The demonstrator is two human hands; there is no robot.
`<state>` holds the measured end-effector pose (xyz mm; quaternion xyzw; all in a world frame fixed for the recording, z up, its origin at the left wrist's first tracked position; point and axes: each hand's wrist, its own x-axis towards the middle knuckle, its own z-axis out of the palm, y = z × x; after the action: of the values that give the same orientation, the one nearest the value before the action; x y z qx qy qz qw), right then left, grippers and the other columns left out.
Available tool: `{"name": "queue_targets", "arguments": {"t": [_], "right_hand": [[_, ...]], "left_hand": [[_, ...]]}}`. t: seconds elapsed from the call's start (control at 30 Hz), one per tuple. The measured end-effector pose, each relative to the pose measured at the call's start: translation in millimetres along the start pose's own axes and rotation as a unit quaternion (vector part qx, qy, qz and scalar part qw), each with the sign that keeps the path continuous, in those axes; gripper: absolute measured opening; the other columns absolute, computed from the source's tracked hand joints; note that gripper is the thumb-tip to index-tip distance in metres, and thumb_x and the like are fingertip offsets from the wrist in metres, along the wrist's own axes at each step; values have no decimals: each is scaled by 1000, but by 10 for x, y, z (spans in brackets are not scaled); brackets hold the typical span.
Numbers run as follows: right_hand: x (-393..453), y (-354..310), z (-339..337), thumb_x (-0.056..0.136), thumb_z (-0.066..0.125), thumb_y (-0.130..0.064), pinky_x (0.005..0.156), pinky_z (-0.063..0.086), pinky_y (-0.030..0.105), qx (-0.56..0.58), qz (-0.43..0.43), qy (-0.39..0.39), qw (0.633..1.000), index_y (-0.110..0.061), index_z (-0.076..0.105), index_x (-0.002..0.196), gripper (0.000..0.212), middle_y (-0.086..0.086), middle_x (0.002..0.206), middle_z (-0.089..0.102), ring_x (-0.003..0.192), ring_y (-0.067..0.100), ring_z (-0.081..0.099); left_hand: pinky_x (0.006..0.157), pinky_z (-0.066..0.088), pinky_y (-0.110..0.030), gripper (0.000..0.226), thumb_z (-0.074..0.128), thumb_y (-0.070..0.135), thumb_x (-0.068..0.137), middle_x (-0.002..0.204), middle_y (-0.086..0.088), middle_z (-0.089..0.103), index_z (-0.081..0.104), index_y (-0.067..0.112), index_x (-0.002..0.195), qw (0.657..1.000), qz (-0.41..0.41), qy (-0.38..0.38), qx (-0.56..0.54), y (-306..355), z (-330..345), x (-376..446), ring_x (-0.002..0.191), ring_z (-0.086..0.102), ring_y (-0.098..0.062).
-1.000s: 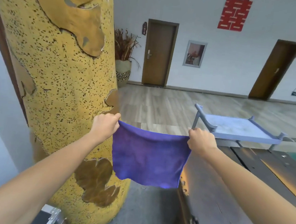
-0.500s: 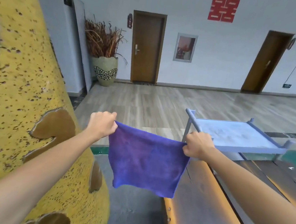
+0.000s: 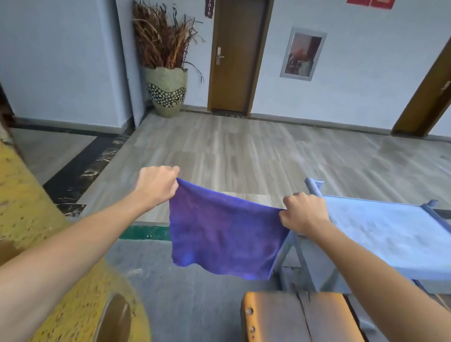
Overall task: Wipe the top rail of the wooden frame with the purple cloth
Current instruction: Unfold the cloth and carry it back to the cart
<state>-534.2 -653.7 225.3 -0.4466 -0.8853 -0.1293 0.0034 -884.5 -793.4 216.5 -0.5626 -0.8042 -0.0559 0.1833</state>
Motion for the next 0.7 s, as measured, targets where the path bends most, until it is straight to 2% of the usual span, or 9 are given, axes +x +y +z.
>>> {"name": "queue_targets", "arguments": {"t": [0.07,0.1,0.2,0.3,0.5,0.7], "right_hand": [[524,53,121,76,45,-28,76,53,44,-21,-6,-3,1000,-12,39,63,22,5,75,60,77,35,64],[716,76,162,78,46,-30,76,52,44,-28,-8,-5,1000,-13,43,65,21,6,81,64,74,34,64],[1412,154,319,81,51,-34,56,38,32,-28,-11,-6,1000,-14,56,75,21,5,90,66,79,35,66],[1972,236,390,79,51,-35,49,25,28,-28,-7,-2,1000,-15,53,73,22,4,87,66,70,35,58],[2951,437,536,77,50,-32,53,31,29,14,36,8,999,-17,50,73,16,5,86,65,78,36,64],[3802,634,832,77,49,-22,54,32,29,16,83,5,996,-14,59,80,14,3,88,64,76,37,63]], "left_hand": [[58,44,-33,11,49,19,91,94,-5,72,59,15,94,1000,3,1,-6,-46,296,457,84,70,-37],[58,43,-34,12,49,18,91,96,-5,72,59,15,95,1000,4,-4,-10,-58,407,623,85,70,-37],[60,43,-34,17,47,17,92,102,-4,72,61,16,102,1000,4,-20,-19,-166,786,1247,91,71,-36],[61,44,-33,19,46,19,93,103,-2,72,62,18,105,999,34,-26,-9,-296,1035,1783,92,71,-34],[63,50,-37,12,52,15,92,101,-3,69,59,18,101,998,24,-40,-31,-428,1341,2879,90,70,-35],[56,37,-34,15,52,11,94,103,-4,66,59,15,106,999,43,-27,-9,-329,1718,3927,86,70,-37]]}}
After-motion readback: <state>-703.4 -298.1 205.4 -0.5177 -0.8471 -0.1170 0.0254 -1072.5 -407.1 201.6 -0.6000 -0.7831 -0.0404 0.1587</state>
